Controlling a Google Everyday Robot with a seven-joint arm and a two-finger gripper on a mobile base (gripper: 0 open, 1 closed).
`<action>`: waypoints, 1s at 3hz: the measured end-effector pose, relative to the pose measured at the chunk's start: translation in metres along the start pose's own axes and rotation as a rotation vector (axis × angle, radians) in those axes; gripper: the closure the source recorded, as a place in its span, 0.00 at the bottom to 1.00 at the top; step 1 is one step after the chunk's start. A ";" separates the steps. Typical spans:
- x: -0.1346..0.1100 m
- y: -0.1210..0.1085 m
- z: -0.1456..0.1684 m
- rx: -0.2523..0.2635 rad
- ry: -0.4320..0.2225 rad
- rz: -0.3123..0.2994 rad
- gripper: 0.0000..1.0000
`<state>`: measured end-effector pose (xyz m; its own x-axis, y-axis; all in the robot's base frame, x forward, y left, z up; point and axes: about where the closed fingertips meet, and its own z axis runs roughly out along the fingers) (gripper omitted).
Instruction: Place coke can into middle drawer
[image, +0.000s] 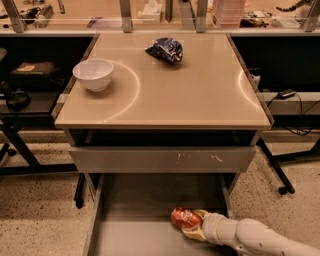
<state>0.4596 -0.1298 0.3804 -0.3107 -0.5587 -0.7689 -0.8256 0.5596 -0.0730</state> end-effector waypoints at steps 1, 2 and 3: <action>0.000 0.000 0.000 0.000 0.000 0.000 0.16; 0.000 0.000 0.000 0.000 0.000 0.000 0.00; 0.000 0.000 0.000 0.000 0.000 0.000 0.00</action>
Offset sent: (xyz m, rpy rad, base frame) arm 0.0000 0.0000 0.0000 0.0000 0.0000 0.0000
